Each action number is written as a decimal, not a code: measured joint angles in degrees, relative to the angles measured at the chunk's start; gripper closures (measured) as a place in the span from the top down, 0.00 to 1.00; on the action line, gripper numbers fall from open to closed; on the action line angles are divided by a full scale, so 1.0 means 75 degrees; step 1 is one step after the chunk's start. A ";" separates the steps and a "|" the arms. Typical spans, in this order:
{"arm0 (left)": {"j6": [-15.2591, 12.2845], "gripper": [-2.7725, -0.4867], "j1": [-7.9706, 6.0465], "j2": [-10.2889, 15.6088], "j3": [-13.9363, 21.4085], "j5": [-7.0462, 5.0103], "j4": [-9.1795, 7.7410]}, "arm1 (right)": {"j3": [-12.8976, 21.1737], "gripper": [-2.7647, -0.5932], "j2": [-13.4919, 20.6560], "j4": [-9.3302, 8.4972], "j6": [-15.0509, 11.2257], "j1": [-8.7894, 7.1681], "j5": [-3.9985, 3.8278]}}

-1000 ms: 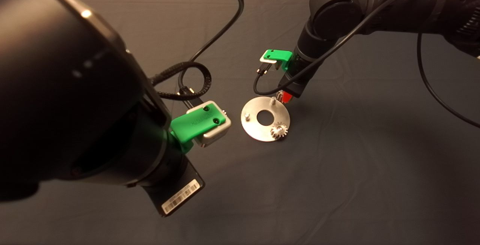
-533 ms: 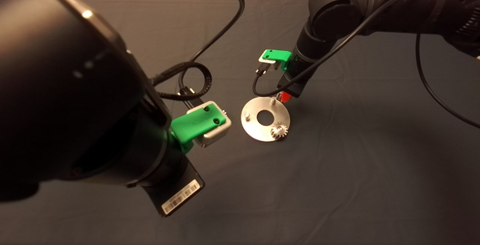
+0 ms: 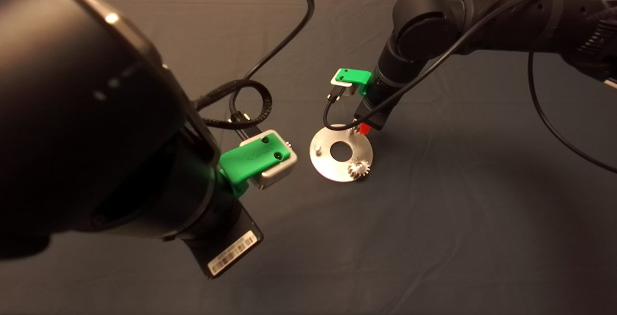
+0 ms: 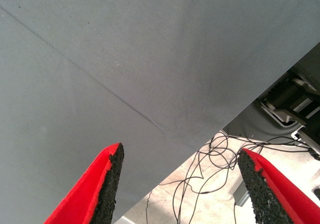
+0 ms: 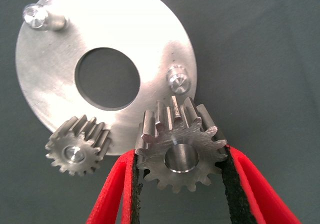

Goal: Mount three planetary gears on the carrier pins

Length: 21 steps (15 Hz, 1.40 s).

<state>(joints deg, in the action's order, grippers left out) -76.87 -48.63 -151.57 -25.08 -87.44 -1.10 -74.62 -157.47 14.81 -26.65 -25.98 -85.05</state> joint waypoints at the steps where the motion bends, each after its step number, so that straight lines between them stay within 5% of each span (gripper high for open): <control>1: 0.0000 0.50 -0.0001 0.0000 0.0000 -0.0002 0.0000 | 0.0000 0.15 0.0001 0.0051 0.0000 0.0011 0.0001; 21: 0.0000 0.50 -0.0042 0.0000 0.0000 -0.0002 0.0000 | -0.0073 0.15 0.0000 0.0366 0.0000 0.0267 0.0081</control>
<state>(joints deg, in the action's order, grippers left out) -76.87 -48.95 -151.57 -25.08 -87.46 -1.10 -75.17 -157.47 17.55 -26.65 -23.98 -84.44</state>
